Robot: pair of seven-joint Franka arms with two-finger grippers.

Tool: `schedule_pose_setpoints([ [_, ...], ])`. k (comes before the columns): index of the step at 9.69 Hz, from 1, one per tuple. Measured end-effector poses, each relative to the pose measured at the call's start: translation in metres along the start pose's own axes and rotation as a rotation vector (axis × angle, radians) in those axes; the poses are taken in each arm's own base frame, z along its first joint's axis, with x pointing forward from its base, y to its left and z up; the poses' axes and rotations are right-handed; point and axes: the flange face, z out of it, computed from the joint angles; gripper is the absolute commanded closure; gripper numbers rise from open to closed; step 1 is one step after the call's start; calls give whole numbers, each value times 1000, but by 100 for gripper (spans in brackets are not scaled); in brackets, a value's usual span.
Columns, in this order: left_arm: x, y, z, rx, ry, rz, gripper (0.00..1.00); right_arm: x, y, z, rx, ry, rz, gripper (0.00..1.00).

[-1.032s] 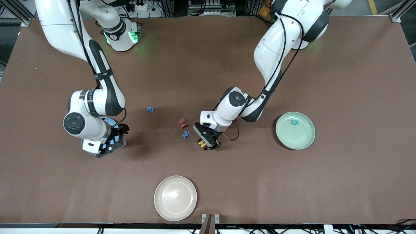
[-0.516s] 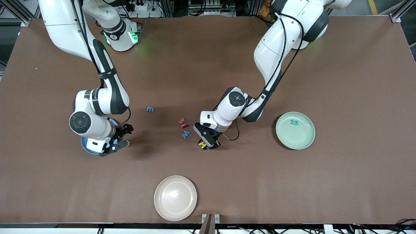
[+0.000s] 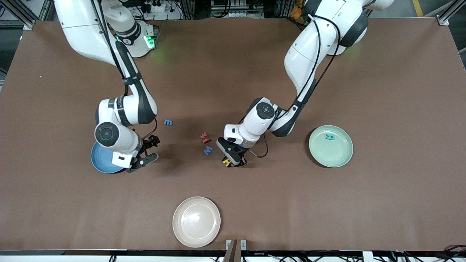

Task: Sort upper and lower case letters into plates
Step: 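Grasp the yellow H with the left gripper and carry it to the green plate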

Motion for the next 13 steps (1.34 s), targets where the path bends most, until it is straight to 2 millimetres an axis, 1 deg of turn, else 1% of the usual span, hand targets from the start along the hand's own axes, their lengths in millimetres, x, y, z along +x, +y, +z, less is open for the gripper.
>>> schedule_pose_setpoints([
  [2, 1, -2, -1, -2, -8, -2, 94, -4, 13, 6, 1, -11, 3, 0],
  [3, 3, -6, -3, -10, -39, -5, 94, -6, 17, 8, 2, -13, 6, 0],
  [4, 6, -12, -9, -28, -104, -10, 94, -6, 18, 8, 2, -12, 4, 0],
  [6, 9, -25, -30, -59, -269, 5, 93, -4, 13, 7, 0, -7, -18, 0],
  [7, 8, -40, -46, -62, -343, 20, 93, -2, 9, 6, -2, -4, -38, 0],
  [8, 0, -62, -65, -69, -400, 42, 93, 3, -3, 5, -3, 4, -75, 0],
  [9, -14, -90, -85, -75, -432, 68, 93, 12, -26, 3, -9, 20, -121, 0],
  [10, -35, -118, -106, -83, -462, 92, 93, 23, -64, 0, -22, 41, -182, 0],
  [11, -61, -143, -128, -98, -495, 113, 93, 32, -108, -1, -36, 61, -245, 0],
  [12, -89, -162, -148, -120, -534, 132, 93, 37, -149, 1, -48, 76, -303, 0],
  [13, -116, -177, -169, -143, -568, 145, 93, 39, -182, 6, -55, 73, -350, 0],
])
